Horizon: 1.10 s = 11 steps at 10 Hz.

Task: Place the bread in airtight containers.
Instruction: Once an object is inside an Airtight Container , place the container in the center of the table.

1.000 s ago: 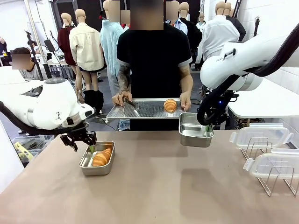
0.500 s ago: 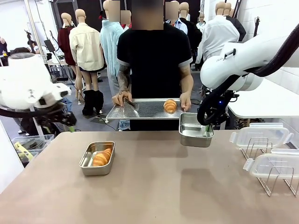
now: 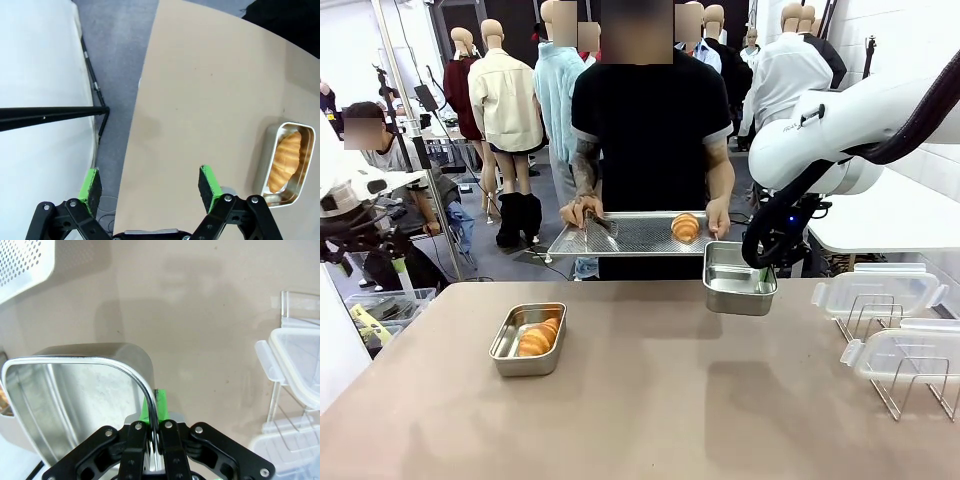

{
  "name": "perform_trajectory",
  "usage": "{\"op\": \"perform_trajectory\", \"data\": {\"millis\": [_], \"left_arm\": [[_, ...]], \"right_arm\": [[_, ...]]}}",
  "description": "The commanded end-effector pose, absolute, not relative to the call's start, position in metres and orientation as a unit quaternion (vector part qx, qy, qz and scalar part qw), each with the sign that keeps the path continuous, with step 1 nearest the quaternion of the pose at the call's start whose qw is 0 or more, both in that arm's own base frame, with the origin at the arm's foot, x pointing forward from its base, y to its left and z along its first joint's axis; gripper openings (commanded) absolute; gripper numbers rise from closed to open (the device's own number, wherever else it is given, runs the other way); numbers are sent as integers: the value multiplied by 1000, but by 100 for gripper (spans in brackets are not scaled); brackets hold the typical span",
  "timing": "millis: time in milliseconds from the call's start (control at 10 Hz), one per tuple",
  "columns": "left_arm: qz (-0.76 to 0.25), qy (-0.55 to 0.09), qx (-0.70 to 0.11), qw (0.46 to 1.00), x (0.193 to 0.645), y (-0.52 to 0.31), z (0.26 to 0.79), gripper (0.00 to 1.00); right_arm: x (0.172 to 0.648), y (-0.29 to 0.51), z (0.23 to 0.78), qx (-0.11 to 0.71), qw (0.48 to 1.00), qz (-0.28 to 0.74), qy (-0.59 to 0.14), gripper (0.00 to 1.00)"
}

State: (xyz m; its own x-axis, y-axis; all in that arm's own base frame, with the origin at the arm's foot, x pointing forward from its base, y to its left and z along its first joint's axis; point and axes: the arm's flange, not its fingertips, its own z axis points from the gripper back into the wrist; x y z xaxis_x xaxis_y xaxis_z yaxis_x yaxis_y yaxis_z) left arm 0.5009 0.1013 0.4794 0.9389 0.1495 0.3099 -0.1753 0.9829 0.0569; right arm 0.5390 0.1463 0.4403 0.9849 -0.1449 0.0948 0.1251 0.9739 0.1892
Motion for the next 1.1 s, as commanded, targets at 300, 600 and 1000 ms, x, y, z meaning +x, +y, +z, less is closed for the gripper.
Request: {"op": "perform_trajectory", "data": {"millis": [300, 600, 1000], "left_arm": [[83, -154, 42, 984, 501, 101, 479, 100], [83, -154, 42, 984, 501, 101, 479, 100], [83, -154, 42, 984, 501, 101, 479, 100]], "right_arm": [[538, 146, 442, 93, 992, -62, -56, 0], [538, 146, 442, 93, 992, -62, -56, 0], [538, 146, 442, 93, 992, -62, -56, 0]]}}
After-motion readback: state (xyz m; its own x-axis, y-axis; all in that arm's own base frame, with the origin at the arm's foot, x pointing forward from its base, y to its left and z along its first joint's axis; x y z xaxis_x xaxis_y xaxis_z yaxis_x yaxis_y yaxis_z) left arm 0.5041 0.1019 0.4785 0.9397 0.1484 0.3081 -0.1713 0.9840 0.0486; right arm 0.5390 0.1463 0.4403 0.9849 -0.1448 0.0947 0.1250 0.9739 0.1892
